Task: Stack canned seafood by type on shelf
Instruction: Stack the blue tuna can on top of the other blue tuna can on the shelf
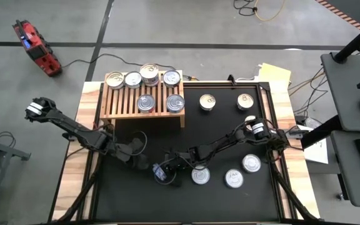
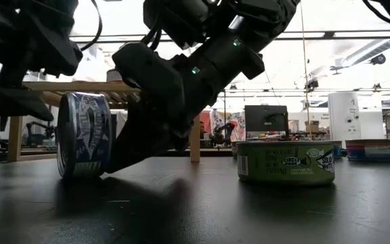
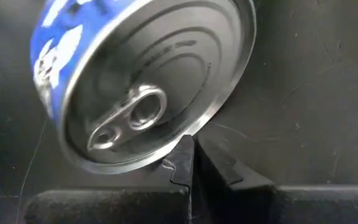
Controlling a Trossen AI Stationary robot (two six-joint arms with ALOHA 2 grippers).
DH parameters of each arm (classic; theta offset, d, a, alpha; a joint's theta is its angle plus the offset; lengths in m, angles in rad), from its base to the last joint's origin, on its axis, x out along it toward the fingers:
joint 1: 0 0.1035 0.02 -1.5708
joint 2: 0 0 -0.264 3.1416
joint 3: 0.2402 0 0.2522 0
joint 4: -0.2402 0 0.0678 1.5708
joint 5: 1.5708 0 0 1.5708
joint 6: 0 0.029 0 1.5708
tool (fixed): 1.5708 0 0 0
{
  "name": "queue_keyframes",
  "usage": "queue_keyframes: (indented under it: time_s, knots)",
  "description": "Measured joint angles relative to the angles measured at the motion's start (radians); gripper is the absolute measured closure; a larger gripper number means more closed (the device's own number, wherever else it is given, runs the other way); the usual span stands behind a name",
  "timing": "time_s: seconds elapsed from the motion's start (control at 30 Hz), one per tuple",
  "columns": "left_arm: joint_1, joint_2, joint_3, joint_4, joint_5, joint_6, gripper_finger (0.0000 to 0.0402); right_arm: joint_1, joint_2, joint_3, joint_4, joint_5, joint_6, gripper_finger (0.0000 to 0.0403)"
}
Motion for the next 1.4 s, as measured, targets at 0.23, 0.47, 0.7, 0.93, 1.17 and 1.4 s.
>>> queue_keyframes:
  time_s: [0.23,0.47,0.7,0.93,1.17,1.4]
  knots:
    - [-0.035,0.0,0.056,-0.007,0.052,0.308,0.0058,-0.001,-0.002,0.0,0.005,0.003,-0.005,0.0394]
    - [-0.039,0.058,0.236,-0.333,-0.071,0.832,0.0058,-0.001,-0.003,0.002,0.01,0.003,-0.013,0.0394]
    - [-0.039,0.21,0.322,-0.543,-0.109,1.151,0.0058,-0.001,-0.003,0.002,0.007,0.002,-0.017,0.0394]
    - [-0.037,0.324,0.344,-0.506,-0.219,1.228,0.0058,-0.001,-0.004,0.002,-0.004,-0.001,-0.017,0.0394]
    - [-0.032,0.36,0.345,-0.48,-0.194,1.227,0.0073,-0.001,-0.005,0.002,-0.019,-0.007,-0.017,0.0394]
    - [-0.032,0.361,0.331,-0.438,-0.14,1.238,0.0141,-0.003,-0.005,0.002,-0.019,-0.007,-0.019,0.0394]
